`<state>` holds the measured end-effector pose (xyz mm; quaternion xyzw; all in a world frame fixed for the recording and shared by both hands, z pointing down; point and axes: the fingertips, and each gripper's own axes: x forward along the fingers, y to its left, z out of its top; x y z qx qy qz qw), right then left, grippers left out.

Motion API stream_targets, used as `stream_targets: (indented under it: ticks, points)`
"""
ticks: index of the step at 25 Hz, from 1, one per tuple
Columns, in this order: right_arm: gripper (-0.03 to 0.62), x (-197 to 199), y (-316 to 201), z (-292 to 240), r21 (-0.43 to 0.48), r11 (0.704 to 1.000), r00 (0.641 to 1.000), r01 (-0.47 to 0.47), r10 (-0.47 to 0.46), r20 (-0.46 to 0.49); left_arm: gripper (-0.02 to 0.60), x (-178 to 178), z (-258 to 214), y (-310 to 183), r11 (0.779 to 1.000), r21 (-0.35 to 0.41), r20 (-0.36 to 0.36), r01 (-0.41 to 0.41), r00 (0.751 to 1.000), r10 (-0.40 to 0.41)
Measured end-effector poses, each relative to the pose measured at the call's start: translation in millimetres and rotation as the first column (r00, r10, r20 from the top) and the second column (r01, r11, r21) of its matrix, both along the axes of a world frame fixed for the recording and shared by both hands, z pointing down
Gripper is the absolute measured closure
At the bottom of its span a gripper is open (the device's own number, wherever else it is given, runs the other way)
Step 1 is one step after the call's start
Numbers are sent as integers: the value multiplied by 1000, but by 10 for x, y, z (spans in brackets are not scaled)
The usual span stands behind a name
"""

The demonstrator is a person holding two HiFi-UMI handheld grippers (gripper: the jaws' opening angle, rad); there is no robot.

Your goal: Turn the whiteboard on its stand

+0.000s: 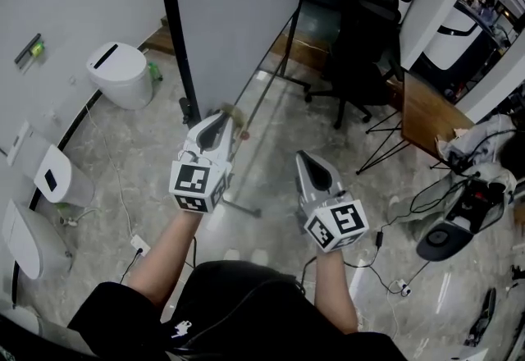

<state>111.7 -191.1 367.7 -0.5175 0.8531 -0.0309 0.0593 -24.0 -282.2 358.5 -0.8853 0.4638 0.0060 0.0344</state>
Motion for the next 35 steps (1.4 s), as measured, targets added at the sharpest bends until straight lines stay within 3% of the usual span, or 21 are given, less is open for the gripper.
stream_targets:
  ticks: [19, 35]
  points:
    - [586, 124, 2, 26, -9, 998, 998, -54, 54, -31, 578, 273, 227, 125, 995, -51, -9, -85, 996, 85]
    - [586, 96, -93, 46, -12, 999, 998, -44, 43, -42, 578, 259, 221, 48, 996, -54, -4, -70, 998, 70]
